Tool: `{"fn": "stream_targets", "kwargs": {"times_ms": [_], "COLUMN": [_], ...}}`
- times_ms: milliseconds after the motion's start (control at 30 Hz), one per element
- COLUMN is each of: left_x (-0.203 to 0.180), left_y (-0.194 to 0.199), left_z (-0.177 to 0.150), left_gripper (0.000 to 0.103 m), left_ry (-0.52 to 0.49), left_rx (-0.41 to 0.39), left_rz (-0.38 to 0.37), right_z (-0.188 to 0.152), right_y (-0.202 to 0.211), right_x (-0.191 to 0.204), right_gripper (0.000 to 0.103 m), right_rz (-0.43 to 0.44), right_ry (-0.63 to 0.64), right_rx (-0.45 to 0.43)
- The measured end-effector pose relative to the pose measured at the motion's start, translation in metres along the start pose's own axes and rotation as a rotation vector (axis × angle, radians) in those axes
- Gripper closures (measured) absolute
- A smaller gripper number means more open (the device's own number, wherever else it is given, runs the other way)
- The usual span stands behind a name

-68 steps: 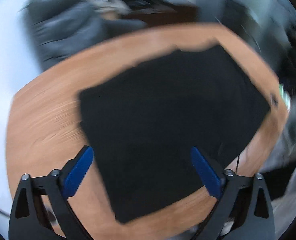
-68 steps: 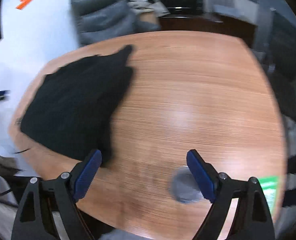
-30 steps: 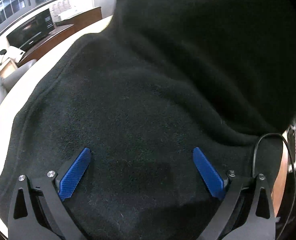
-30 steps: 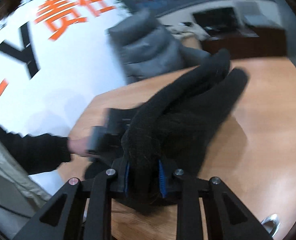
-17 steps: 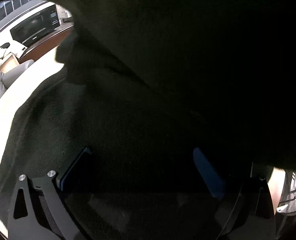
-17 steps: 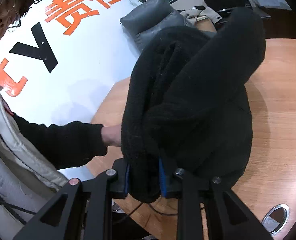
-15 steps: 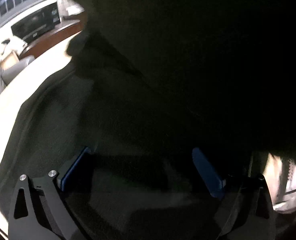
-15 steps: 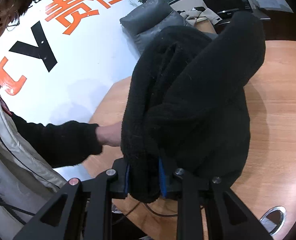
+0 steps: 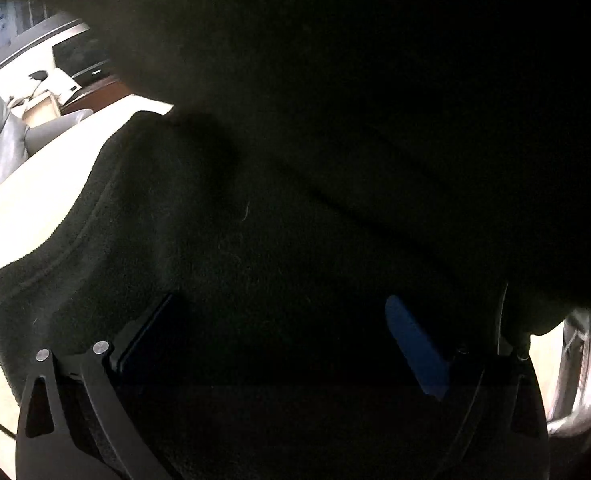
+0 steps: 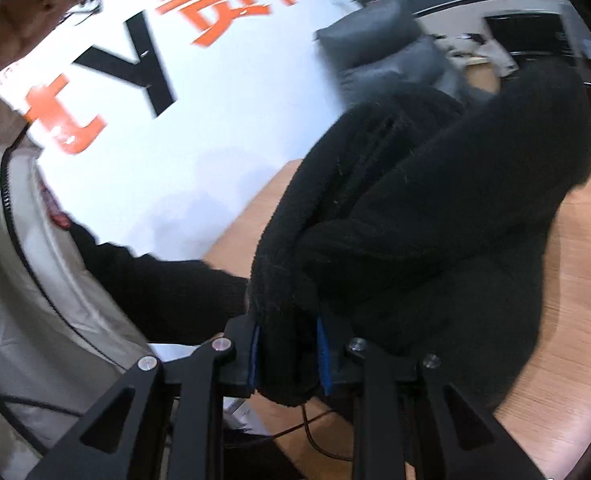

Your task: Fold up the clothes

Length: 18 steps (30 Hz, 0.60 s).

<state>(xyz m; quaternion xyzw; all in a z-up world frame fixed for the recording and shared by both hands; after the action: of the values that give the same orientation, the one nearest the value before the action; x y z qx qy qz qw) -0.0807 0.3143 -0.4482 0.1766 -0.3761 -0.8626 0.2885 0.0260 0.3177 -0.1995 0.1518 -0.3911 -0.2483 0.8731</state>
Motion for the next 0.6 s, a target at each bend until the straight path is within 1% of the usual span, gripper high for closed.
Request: {"fn": "stream_targets", "kwargs": {"times_ms": [33, 100, 200, 267, 300, 400, 467, 500, 567, 600], "left_x": [-0.001, -0.001, 0.003, 0.009, 0.016, 0.039, 0.049, 0.055, 0.081, 0.089], "left_y": [-0.002, 0.000, 0.018, 0.039, 0.051, 0.096, 0.137, 0.169, 0.210, 0.250], "left_z": [0.002, 0.003, 0.001, -0.004, -0.008, -0.022, -0.037, -0.042, -0.048, -0.052], "left_gripper": [0.000, 0.000, 0.000, 0.000, 0.000, 0.000, 0.000, 0.000, 0.000, 0.000], "left_ry": [0.010, 0.034, 0.079, 0.084, 0.097, 0.181, 0.232, 0.250, 0.281, 0.306], "left_rx": [0.001, -0.014, -0.038, -0.048, -0.053, -0.066, -0.076, -0.100, -0.128, -0.140], "left_rz": [0.008, -0.018, -0.121, -0.159, -0.161, -0.132, -0.102, -0.069, -0.012, 0.044], "right_z": [-0.007, -0.021, -0.031, -0.035, -0.036, -0.037, -0.041, -0.044, -0.049, -0.050], "right_y": [-0.005, -0.008, -0.007, -0.011, -0.016, -0.044, -0.064, -0.074, -0.091, -0.099], "right_x": [-0.004, -0.019, -0.040, -0.047, -0.047, -0.042, -0.040, -0.039, -0.036, -0.035], "right_gripper": [0.080, 0.080, 0.080, 0.080, 0.080, 0.080, 0.080, 0.080, 0.080, 0.080], "right_rz": [-0.012, -0.049, -0.105, -0.124, -0.125, -0.133, -0.145, -0.153, -0.159, -0.154], "right_ry": [-0.005, -0.038, -0.074, -0.070, -0.062, -0.011, 0.026, 0.052, 0.090, 0.097], "right_rx": [0.026, 0.058, 0.088, 0.118, 0.135, 0.205, 0.263, 0.296, 0.353, 0.374]}}
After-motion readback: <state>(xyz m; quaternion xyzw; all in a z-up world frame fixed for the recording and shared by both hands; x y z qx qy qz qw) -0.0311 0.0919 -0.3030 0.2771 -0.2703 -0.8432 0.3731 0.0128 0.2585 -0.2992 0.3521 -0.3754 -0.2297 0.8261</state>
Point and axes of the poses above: each gripper's, at about its wrist camera, not at the fingertips, and y roughly against the way its jaws point, x to its left, z to its top, the point moved 8 cm from there along -y, roughly the way its jaws point, and after that the axes turned 3 degrees about -x, right-handed, at the moved point
